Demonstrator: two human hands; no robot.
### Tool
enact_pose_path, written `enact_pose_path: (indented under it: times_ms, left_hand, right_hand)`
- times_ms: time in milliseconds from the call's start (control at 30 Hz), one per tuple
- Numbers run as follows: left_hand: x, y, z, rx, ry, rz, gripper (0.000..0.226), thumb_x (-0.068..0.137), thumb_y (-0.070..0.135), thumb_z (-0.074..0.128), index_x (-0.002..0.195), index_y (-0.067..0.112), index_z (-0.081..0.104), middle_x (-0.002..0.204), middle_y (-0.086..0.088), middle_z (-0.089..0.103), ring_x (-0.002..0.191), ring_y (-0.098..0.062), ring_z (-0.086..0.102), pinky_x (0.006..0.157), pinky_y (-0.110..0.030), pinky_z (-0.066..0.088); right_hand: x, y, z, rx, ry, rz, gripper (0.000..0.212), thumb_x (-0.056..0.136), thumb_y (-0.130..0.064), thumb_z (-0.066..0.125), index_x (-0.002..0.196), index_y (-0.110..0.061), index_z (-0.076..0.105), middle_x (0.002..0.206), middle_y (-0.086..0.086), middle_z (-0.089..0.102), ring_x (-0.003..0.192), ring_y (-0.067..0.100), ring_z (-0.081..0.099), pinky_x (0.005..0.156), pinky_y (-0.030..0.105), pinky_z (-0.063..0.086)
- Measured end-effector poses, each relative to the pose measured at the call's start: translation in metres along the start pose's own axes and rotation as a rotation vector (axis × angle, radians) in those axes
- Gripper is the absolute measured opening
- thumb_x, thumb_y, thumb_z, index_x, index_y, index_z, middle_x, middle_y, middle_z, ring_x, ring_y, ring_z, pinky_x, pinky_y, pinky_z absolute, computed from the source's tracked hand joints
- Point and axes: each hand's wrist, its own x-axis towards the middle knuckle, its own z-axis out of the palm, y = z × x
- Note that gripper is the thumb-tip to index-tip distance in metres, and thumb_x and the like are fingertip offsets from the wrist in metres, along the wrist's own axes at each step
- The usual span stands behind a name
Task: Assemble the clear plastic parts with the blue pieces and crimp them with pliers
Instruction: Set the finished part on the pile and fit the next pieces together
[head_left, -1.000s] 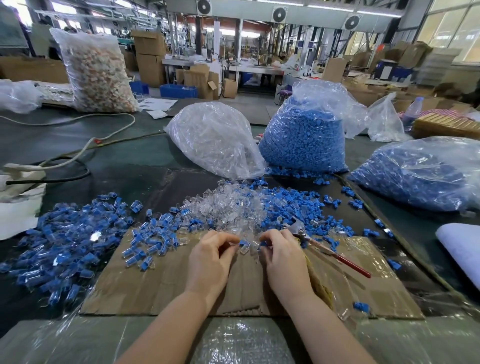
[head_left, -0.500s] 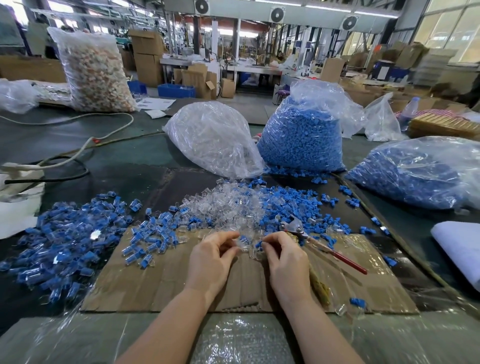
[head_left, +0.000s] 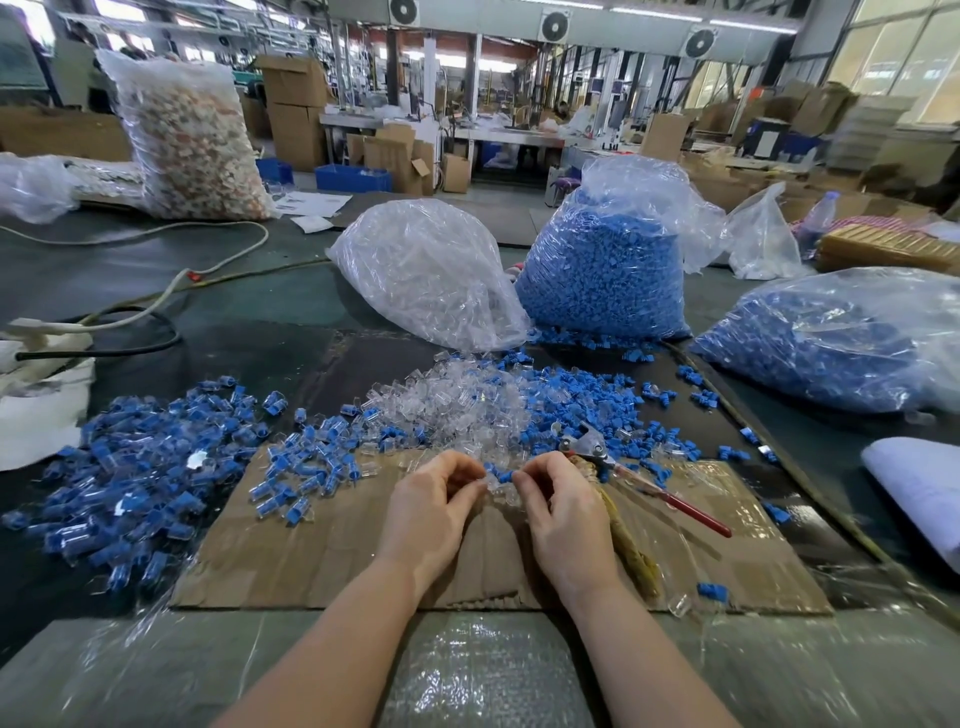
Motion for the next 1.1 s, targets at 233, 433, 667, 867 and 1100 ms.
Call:
enact_pose_path:
  times_ms: [233,433,667,867,1100]
  left_hand:
    - [0.0010,-0.0004,-0.0005,0.080,-0.027,0.030,0.025,0.087,0.013,0.063,0.076,0.034,0.055,0.073,0.014,0.062,0.072,0.009,0.056,0.067,-0.008,0.045]
    - [0.0028,-0.0019,0.0017,0.028,-0.030,0.006,0.022,0.086,0.012,0.064,0.077,0.031,0.057,0.072,0.012,0.064,0.069,0.009,0.059,0.063,-0.006,0.045]
    - [0.0051,-0.0062,0.0030,-0.013,-0.015,0.004,0.026,0.084,0.008,0.066,0.074,0.030,0.057,0.069,0.010,0.064,0.067,0.004,0.060,0.063,-0.006,0.044]
    - [0.0062,-0.0062,0.0018,-0.022,-0.019,0.008,0.024,0.083,0.008,0.067,0.075,0.030,0.059,0.070,0.010,0.065,0.067,0.004,0.061,0.062,-0.006,0.044]
    - [0.0058,-0.0066,0.0026,0.003,-0.044,0.042,0.027,0.081,0.009,0.069,0.070,0.032,0.058,0.066,0.014,0.064,0.065,0.006,0.059,0.061,-0.006,0.043]
  right_hand:
    - [-0.0016,0.0012,0.0004,-0.030,0.012,-0.054,0.011,0.091,-0.018,0.058,0.082,-0.022,0.054,0.077,-0.009,0.057,0.074,0.008,0.052,0.069,0.020,0.041]
    - [-0.0019,-0.0009,-0.0002,-0.047,0.015,-0.071,0.009,0.091,-0.019,0.058,0.083,-0.019,0.055,0.077,-0.008,0.058,0.074,0.010,0.053,0.070,0.024,0.043]
    - [-0.0018,-0.0016,0.0024,-0.176,0.019,-0.116,0.011,0.091,-0.018,0.058,0.082,-0.011,0.058,0.078,-0.002,0.058,0.075,0.016,0.053,0.068,0.026,0.039]
    - [-0.0018,-0.0050,0.0040,-0.278,0.050,-0.170,0.013,0.085,-0.013,0.065,0.075,-0.012,0.056,0.074,0.001,0.057,0.071,0.021,0.053,0.068,0.034,0.041]
    - [-0.0030,-0.0042,0.0050,-0.309,0.035,-0.175,0.015,0.084,-0.015,0.066,0.073,-0.012,0.056,0.072,0.002,0.059,0.069,0.024,0.055,0.067,0.034,0.040]
